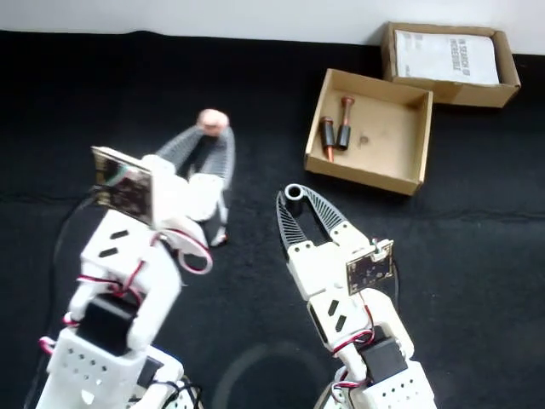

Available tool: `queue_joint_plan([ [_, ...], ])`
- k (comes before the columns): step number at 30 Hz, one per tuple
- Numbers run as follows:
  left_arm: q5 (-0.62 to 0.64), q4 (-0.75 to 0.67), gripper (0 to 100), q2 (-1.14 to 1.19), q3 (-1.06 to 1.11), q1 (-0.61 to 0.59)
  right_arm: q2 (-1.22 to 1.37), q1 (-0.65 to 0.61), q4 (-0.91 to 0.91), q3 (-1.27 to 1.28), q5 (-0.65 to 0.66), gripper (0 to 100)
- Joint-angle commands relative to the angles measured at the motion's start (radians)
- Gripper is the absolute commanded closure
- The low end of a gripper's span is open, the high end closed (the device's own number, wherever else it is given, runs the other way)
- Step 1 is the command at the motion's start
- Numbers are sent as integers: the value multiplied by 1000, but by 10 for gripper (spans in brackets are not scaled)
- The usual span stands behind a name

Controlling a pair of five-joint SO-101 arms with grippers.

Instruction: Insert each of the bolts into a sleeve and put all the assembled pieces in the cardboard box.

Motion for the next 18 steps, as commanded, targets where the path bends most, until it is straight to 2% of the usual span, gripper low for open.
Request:
queue_joint_plan([
  [1,3,-86,991,74,-12,105,-7,-7,-18,142,-8,990],
  [7,218,-78,991,294,-151,134,-7,-7,-18,142,-8,990],
  [10,218,-31,991,325,-183,136,-7,-7,-18,142,-8,990],
  [18,219,-12,991,323,-219,136,2,-7,-16,142,-8,990],
])
